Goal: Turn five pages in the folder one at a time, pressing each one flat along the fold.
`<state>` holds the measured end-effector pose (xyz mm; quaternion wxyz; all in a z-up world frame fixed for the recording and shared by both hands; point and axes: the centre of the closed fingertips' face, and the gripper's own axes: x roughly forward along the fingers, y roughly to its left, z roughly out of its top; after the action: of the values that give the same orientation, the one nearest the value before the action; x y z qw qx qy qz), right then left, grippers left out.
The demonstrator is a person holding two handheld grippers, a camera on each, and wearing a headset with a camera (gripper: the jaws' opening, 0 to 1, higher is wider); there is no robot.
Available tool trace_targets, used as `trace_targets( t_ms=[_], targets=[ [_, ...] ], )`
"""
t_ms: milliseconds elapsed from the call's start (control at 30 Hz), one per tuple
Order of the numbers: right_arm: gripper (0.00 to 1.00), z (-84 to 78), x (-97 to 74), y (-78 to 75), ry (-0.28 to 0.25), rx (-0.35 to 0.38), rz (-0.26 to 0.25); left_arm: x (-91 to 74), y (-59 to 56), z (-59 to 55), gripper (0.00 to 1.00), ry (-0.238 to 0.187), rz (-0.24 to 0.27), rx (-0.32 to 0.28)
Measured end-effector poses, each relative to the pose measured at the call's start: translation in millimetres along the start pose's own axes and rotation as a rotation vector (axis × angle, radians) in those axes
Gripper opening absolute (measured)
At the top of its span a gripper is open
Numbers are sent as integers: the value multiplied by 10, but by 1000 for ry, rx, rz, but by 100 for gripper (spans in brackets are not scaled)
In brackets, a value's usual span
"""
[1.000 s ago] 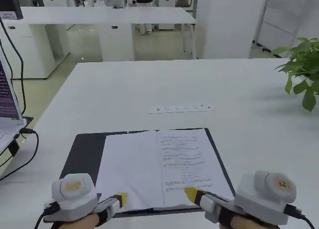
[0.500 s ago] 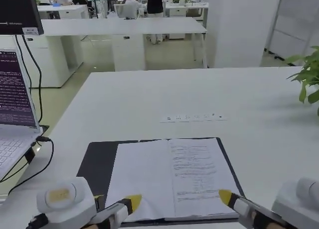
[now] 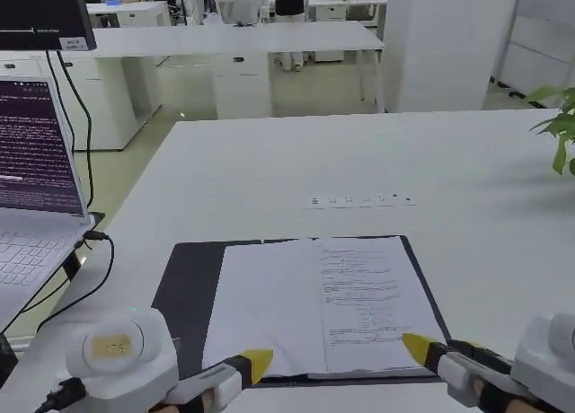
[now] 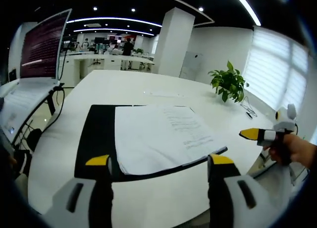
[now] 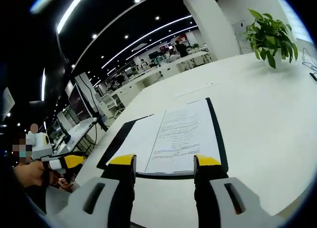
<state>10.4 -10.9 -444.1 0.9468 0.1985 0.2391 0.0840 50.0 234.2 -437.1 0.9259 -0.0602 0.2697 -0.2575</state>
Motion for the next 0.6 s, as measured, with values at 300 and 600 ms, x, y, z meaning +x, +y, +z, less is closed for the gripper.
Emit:
trace_targets(
  t_ms=[300, 600],
  targets=[
    [82, 153, -80, -31, -33, -135, -24, -109, 131, 23, 98, -11, 40, -1],
    [100, 289, -207, -13, -42, -328, -9, -254, 171, 83, 99, -20, 57, 86]
  ],
)
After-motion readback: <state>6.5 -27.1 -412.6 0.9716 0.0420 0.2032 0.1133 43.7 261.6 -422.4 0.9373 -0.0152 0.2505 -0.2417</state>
